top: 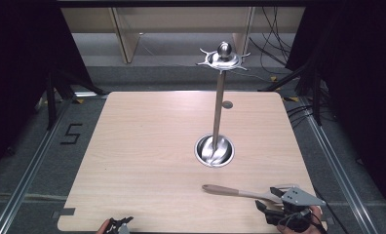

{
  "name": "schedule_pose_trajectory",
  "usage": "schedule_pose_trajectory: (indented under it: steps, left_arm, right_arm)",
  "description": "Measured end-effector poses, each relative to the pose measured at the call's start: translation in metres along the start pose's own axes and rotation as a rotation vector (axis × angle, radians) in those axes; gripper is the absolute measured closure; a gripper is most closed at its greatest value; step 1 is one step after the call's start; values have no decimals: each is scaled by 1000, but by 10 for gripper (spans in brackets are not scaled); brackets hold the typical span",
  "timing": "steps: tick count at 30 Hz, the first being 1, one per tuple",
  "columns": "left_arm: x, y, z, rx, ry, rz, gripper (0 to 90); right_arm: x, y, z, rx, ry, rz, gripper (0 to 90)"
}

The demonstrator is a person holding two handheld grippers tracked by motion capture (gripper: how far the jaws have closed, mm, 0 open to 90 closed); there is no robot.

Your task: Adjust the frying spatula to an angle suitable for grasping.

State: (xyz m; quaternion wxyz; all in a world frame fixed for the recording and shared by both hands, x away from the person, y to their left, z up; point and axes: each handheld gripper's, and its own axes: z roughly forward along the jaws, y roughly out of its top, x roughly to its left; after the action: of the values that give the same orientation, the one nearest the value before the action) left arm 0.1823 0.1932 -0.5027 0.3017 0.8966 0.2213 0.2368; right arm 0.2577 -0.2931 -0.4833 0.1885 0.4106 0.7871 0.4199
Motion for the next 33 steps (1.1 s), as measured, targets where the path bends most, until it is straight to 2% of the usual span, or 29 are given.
schedule_pose_trajectory:
  steps: [2, 4, 5, 6, 12, 13, 15, 17, 18, 20, 21, 22, 23, 24, 26, 27, 31, 33]
  left_arm:
    - [0, 0, 1, -1, -18, -8, 150]
    - [0, 0, 2, 0, -17, -7, 150]
    - [0, 0, 2, -1, -16, -7, 150]
    - [0, 0, 1, -1, -17, -8, 150]
    - [-1, 0, 2, -4, 11, -9, 150]
    - [-1, 0, 2, -4, 11, -9, 150]
    - [0, 0, 2, -1, -18, -8, 150]
    - [0, 0, 2, -1, -17, -7, 150]
    - [0, 0, 2, -1, 6, -8, 150]
    - [-1, 0, 3, -6, -4, -12, 150]
    - [-1, 0, 3, -9, 6, -15, 150]
    - [-1, 0, 3, -4, 4, -9, 150]
    - [-1, 0, 3, -4, 4, -9, 150]
    - [-1, 0, 3, 1, 4, -2, 150]
    - [0, -1, 2, 4, -6, -2, 150]
    - [0, 0, 1, 5, -7, -3, 150]
    - [0, 0, 1, 5, 0, -1, 150]
    - [0, 0, 1, 5, 0, -2, 150]
  right_arm:
    - [0, 0, 0, 0, 0, -1, 295]
    - [0, 0, 0, 1, 1, 0, 295]
    - [3, 0, 0, 7, 1, 22, 295]
    - [0, 0, 0, 3, 2, 0, 295]
    - [0, 0, 0, 9, 0, -6, 297]
    - [0, 0, 0, 9, 0, -6, 297]
    - [0, 0, 0, 10, -6, -5, 297]
    - [0, 0, 0, 10, -1, -6, 298]
    - [0, 0, 0, 9, -2, -7, 298]
    - [0, 0, 0, 11, -1, -4, 298]
    - [0, 0, 0, 12, 0, -3, 298]
    - [3, -1, 1, 11, -1, 22, 298]
    - [3, -1, 1, 11, -1, 22, 298]
    - [1, 0, 1, 9, -6, 1, 298]
    - [3, 0, 1, 12, 0, 15, 298]
    - [1, 0, 2, 8, 2, -6, 298]
    - [1, 0, 2, 11, 3, -6, 298]
    - [2, 0, 1, 23, 2, 10, 298]
